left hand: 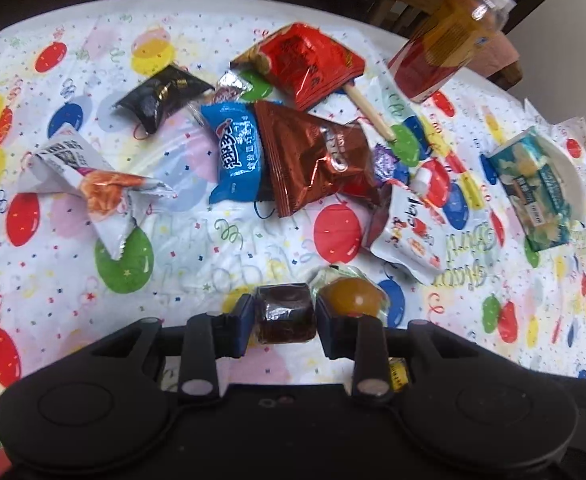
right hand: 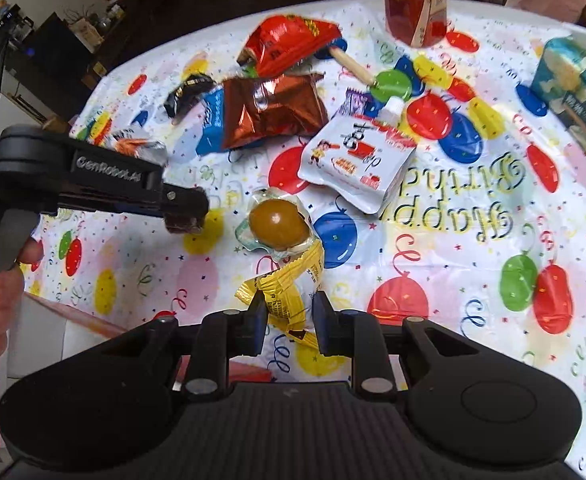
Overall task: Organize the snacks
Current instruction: 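Carry both held snacks over the white box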
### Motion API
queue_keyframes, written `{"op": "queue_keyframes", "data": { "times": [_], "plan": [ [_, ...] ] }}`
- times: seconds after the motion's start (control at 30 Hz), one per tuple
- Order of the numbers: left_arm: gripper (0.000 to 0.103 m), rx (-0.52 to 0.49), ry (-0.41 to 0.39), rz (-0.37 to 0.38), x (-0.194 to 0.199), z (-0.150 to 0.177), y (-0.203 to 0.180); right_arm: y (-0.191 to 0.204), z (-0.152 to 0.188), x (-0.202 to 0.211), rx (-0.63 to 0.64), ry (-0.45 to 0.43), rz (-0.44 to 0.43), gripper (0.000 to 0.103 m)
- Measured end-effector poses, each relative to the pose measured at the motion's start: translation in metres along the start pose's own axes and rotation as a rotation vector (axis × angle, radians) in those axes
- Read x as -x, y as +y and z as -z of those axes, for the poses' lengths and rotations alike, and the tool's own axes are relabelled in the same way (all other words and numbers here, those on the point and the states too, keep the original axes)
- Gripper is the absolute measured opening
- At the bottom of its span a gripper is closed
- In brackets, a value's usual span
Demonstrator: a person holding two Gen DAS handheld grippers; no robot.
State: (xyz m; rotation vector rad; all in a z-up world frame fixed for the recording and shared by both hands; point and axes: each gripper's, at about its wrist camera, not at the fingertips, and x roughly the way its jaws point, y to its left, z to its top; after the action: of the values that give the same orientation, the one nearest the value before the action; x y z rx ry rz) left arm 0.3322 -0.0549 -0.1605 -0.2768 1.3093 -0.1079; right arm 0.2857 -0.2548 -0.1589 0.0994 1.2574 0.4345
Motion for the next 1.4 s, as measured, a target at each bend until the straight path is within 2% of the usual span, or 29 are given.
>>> {"op": "queue_keyframes", "data": {
  "times": [0.4, 0.83, 1.07, 1.4],
  "plan": [
    [0.031, -0.069, -0.068, 0.048, 0.070, 0.036, -0.007, 0.030, 0.015, 0.072, 0.057, -0.097, 0.012, 0.024],
    [0.031, -0.146, -0.099, 0.101, 0.127, 0.094, 0.004, 0.075, 0.055, 0.121, 0.118, -0.128, 0.004, 0.024],
    [0.031, -0.171, -0.091, 0.105, 0.136, 0.125, 0.017, 0.106, 0.079, 0.122, 0.149, -0.113, -0.015, 0.024],
    [0.031, -0.172, -0.030, 0.070, 0.119, 0.161, 0.044, 0.135, 0.112, 0.083, 0.180, -0.020, -0.015, 0.024]
  ]
}}
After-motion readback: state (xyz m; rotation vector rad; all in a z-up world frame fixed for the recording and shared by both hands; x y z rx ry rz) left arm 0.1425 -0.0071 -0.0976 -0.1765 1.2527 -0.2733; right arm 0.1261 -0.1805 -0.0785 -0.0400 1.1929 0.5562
